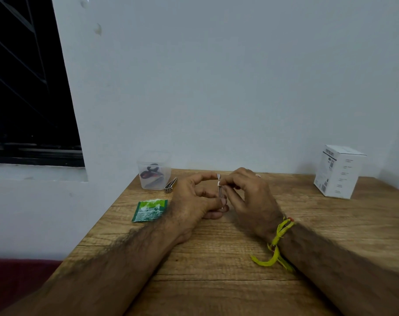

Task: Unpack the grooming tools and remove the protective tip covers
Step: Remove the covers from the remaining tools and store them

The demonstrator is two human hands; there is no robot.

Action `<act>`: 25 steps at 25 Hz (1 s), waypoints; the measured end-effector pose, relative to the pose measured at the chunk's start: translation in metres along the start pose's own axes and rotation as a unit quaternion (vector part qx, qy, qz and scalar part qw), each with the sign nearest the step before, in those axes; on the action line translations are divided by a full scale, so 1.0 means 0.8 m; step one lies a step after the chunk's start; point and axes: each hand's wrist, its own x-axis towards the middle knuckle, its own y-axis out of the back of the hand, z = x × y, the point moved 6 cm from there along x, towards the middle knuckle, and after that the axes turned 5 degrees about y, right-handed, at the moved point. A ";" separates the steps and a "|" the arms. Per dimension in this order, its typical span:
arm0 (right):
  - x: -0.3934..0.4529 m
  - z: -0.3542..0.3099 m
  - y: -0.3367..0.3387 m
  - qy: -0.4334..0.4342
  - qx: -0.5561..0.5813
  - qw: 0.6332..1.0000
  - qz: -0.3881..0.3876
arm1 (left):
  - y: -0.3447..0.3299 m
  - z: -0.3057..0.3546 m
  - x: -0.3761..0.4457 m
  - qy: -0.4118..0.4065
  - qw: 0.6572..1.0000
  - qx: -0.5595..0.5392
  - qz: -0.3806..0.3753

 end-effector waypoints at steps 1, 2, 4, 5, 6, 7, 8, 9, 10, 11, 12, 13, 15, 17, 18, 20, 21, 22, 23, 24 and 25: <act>-0.001 -0.001 0.000 0.003 0.000 1.000 0.000 | -0.001 0.000 0.000 -0.001 1.000 0.005 0.000; -0.001 -0.003 0.000 0.009 0.000 1.000 -0.005 | -0.002 0.001 -0.001 0.000 1.000 0.009 0.000; -0.002 -0.006 0.001 0.019 -0.002 1.000 -0.010 | -0.003 0.002 -0.002 0.002 1.000 0.012 0.000; -0.002 -0.005 0.001 0.017 -0.002 1.000 -0.009 | -0.003 0.002 -0.002 0.002 1.000 0.010 0.000; -0.003 -0.006 0.001 0.016 -0.003 1.000 -0.008 | -0.002 0.003 -0.002 0.002 1.000 0.007 0.001; -0.003 -0.006 0.001 0.017 -0.004 1.000 -0.011 | -0.002 0.003 -0.002 0.002 1.000 0.004 0.002; -0.003 -0.007 0.001 0.019 -0.003 1.000 -0.015 | -0.003 0.003 -0.002 0.001 1.000 0.003 0.002; -0.003 -0.007 0.001 0.019 -0.001 1.000 -0.019 | -0.003 0.003 -0.001 0.002 1.000 0.003 0.002; -0.003 -0.007 0.001 0.018 0.001 1.000 -0.021 | -0.002 0.002 -0.001 0.003 1.000 0.003 0.000; -0.003 -0.006 0.001 0.015 0.000 1.000 -0.020 | -0.002 0.003 -0.001 0.003 1.000 0.001 -0.003; -0.003 -0.005 0.002 0.013 -0.002 1.000 -0.018 | -0.002 0.003 -0.001 0.003 1.000 -0.001 -0.006; -0.003 -0.004 0.003 0.011 -0.003 1.000 -0.017 | -0.003 0.003 -0.001 0.005 1.000 -0.003 -0.010; -0.004 -0.001 0.005 0.005 -0.003 1.000 -0.022 | -0.004 0.003 -0.002 0.015 1.000 -0.009 -0.010; -0.003 -0.001 0.004 0.004 0.000 0.999 -0.037 | -0.002 0.003 -0.001 0.034 0.999 -0.017 0.010; -0.003 -0.003 0.002 0.009 0.005 0.999 -0.046 | 0.001 0.002 0.001 0.042 0.999 -0.017 0.024; -0.003 -0.008 0.000 0.024 0.017 0.998 -0.060 | 0.005 0.000 0.002 0.052 0.998 -0.006 0.047; -0.003 -0.009 0.000 0.030 0.019 0.997 -0.064 | 0.004 -0.001 0.002 0.054 0.997 -0.002 0.052; -0.003 -0.010 -0.001 0.033 0.021 0.997 -0.067 | 0.004 -0.002 0.002 0.055 0.997 0.002 0.053; -0.003 -0.012 -0.001 0.035 0.022 0.997 -0.070 | 0.004 -0.003 0.002 0.055 0.997 0.004 0.053; -0.002 -0.013 -0.003 0.034 0.022 0.997 -0.072 | 0.005 -0.003 0.003 0.053 0.997 0.004 0.055; -0.002 -0.014 -0.004 0.032 0.022 0.996 -0.075 | 0.006 -0.002 0.004 0.051 0.997 0.002 0.059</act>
